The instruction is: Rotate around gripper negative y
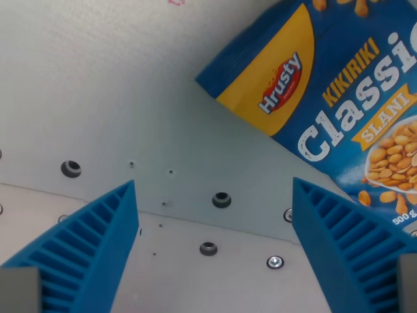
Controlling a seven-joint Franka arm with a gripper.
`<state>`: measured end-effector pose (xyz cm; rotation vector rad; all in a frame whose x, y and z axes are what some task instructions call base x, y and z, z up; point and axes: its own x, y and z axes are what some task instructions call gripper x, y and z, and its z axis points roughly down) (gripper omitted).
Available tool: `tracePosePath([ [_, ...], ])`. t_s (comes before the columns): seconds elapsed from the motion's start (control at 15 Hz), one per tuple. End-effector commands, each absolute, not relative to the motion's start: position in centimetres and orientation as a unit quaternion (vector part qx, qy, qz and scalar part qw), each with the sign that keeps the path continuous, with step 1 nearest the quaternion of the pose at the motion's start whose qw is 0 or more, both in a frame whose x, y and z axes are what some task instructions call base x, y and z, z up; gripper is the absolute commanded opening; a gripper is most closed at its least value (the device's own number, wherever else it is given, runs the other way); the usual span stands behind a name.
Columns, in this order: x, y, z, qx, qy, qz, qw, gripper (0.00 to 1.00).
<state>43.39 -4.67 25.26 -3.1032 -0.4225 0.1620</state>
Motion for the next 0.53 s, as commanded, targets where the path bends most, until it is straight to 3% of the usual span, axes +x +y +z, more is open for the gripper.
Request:
tracePosePath([
  [0.07, 44.20, -4.58, 25.85, -0.978, -0.129, 0.163, -0.021, 1.00],
  [0.53, 44.20, -4.58, 25.85, -0.969, -0.128, 0.208, -0.027, 1.00],
])
